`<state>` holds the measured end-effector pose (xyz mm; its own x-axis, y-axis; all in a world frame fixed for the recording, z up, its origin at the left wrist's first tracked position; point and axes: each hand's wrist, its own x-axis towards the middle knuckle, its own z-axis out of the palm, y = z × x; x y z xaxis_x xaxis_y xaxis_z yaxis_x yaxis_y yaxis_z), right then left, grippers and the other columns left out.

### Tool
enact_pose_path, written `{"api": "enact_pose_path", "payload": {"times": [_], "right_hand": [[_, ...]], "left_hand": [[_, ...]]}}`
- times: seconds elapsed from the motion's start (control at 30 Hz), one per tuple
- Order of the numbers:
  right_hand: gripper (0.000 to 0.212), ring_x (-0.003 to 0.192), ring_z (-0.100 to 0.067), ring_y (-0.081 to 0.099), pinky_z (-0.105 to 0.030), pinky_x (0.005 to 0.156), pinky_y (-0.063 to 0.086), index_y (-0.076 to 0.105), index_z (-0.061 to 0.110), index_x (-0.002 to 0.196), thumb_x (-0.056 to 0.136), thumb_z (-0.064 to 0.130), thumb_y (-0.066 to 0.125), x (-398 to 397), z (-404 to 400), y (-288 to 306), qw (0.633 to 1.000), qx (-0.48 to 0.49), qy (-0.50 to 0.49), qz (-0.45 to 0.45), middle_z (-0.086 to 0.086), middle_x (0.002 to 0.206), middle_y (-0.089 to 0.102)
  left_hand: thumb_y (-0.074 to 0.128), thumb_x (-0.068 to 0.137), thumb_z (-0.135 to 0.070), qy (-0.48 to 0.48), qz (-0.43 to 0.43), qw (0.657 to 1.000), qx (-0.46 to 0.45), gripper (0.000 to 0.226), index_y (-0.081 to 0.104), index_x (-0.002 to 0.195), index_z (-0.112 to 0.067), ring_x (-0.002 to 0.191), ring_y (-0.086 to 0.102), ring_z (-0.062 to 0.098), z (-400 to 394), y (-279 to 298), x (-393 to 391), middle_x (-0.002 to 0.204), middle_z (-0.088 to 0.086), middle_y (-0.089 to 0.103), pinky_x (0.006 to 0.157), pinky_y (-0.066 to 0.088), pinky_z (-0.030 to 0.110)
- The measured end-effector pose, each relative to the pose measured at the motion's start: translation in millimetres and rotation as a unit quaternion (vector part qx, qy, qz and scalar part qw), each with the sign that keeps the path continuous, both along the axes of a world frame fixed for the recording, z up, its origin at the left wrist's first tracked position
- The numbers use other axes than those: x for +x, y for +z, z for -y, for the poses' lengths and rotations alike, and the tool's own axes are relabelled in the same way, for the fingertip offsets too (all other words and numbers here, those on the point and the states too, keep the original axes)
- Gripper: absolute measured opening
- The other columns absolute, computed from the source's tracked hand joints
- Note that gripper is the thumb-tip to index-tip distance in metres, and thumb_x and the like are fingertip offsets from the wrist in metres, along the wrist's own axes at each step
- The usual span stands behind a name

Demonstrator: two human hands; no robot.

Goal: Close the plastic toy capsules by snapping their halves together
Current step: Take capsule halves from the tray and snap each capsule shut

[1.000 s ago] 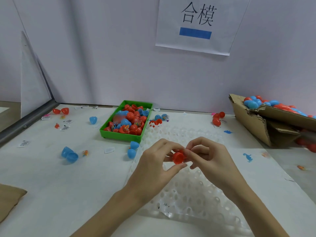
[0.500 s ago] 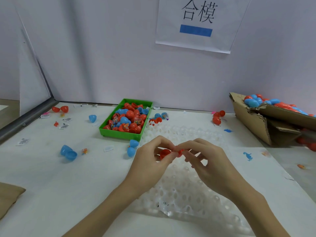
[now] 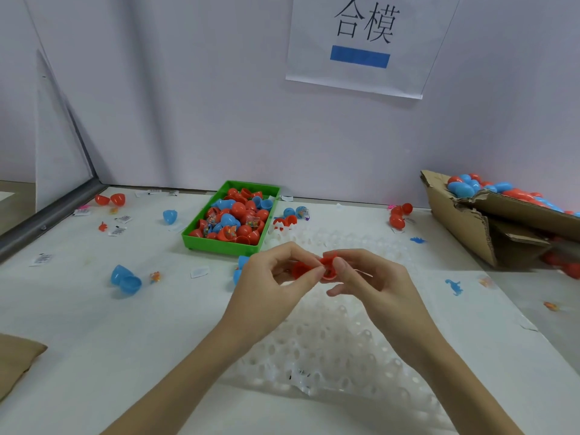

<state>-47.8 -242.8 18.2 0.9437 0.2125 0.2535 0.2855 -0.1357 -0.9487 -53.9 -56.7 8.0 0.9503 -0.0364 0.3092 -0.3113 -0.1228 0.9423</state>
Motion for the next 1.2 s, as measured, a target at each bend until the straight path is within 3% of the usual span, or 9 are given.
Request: {"api": "enact_pose_path", "payload": {"times": [0.17, 0.3, 0.5, 0.6, 0.7, 0.9, 1.1, 1.2], "right_hand": [[0.013, 0.09, -0.018, 0.077, -0.019, 0.08, 0.057, 0.078, 0.018, 0.105, 0.093, 0.02, 0.073, -1.7, -1.8, -0.5, 1.0, 0.008, -0.007, -0.026, 0.0, 0.095, 0.079], [0.015, 0.094, -0.017, 0.077, -0.019, 0.087, 0.057, 0.078, 0.018, 0.106, 0.099, 0.013, 0.065, -2.4, -5.0, -4.8, 0.998, 0.02, -0.012, -0.05, 0.001, 0.097, 0.079], [0.023, 0.097, -0.014, 0.076, -0.02, 0.095, 0.054, 0.075, 0.019, 0.119, 0.102, 0.013, 0.06, -5.3, -8.6, -5.5, 0.997, 0.049, -0.015, -0.062, 0.004, 0.101, 0.08], [0.03, 0.092, -0.014, 0.077, -0.017, 0.087, 0.056, 0.07, 0.027, 0.127, 0.101, 0.014, 0.064, -6.5, -10.4, -5.3, 0.998, 0.044, -0.018, -0.044, 0.005, 0.101, 0.079], [0.03, 0.09, -0.017, 0.078, -0.016, 0.081, 0.056, 0.073, 0.031, 0.12, 0.098, 0.012, 0.067, -7.2, -8.9, -3.0, 0.999, 0.029, -0.013, -0.014, 0.003, 0.099, 0.079], [0.029, 0.086, -0.015, 0.078, -0.025, 0.082, 0.061, 0.075, 0.026, 0.119, 0.096, 0.01, 0.069, -6.2, -6.3, -5.1, 0.998, -0.038, -0.03, 0.034, 0.009, 0.1, 0.079], [0.034, 0.098, -0.013, 0.076, -0.023, 0.091, 0.057, 0.074, 0.026, 0.124, 0.099, 0.005, 0.064, -7.0, -4.7, -3.0, 1.0, -0.025, 0.009, 0.0, 0.01, 0.107, 0.078], [0.029, 0.104, -0.014, 0.074, -0.019, 0.095, 0.053, 0.074, 0.028, 0.124, 0.102, 0.013, 0.062, -9.6, -5.2, -0.3, 0.999, 0.001, 0.045, -0.028, 0.008, 0.111, 0.078]], "left_hand": [[0.074, 0.094, -0.008, 0.022, 0.027, 0.998, 0.056, 0.007, 0.074, 0.095, -0.015, 0.088, 0.074, 0.014, 4.2, -4.0, -3.4, 0.087, -0.005, 0.075, 0.084, 0.061, 0.029], [0.073, 0.095, -0.011, 0.04, 0.035, 0.996, 0.075, 0.008, 0.072, 0.094, -0.019, 0.086, 0.074, 0.013, 6.7, -5.9, -4.5, 0.087, -0.009, 0.074, 0.081, 0.062, 0.03], [0.073, 0.096, -0.011, 0.052, 0.05, 0.995, 0.071, 0.009, 0.069, 0.094, -0.02, 0.085, 0.074, 0.015, 6.9, -7.6, -3.4, 0.086, -0.009, 0.073, 0.08, 0.062, 0.032], [0.074, 0.095, -0.011, 0.057, 0.067, 0.994, 0.07, 0.014, 0.067, 0.101, -0.021, 0.088, 0.074, 0.012, 7.0, -6.4, -5.0, 0.089, -0.01, 0.074, 0.079, 0.062, 0.026], [0.071, 0.097, -0.01, 0.04, 0.086, 0.991, 0.092, 0.021, 0.069, 0.11, -0.026, 0.091, 0.074, 0.013, 7.2, -4.1, -6.6, 0.094, -0.011, 0.075, 0.08, 0.061, 0.024], [0.07, 0.098, -0.01, 0.058, 0.1, 0.984, 0.137, 0.01, 0.069, 0.1, -0.02, 0.087, 0.073, 0.01, 8.3, -6.2, -6.6, 0.089, -0.014, 0.072, 0.078, 0.06, 0.028], [0.065, 0.103, -0.017, 0.07, 0.094, 0.983, 0.144, 0.005, 0.063, 0.102, -0.022, 0.087, 0.072, 0.008, 9.3, -9.2, -5.6, 0.091, -0.015, 0.069, 0.076, 0.06, 0.031], [0.067, 0.101, -0.014, 0.076, 0.098, 0.983, 0.136, 0.007, 0.065, 0.1, -0.021, 0.089, 0.072, 0.01, 8.4, -7.9, -5.5, 0.091, -0.014, 0.069, 0.076, 0.061, 0.029]]}}
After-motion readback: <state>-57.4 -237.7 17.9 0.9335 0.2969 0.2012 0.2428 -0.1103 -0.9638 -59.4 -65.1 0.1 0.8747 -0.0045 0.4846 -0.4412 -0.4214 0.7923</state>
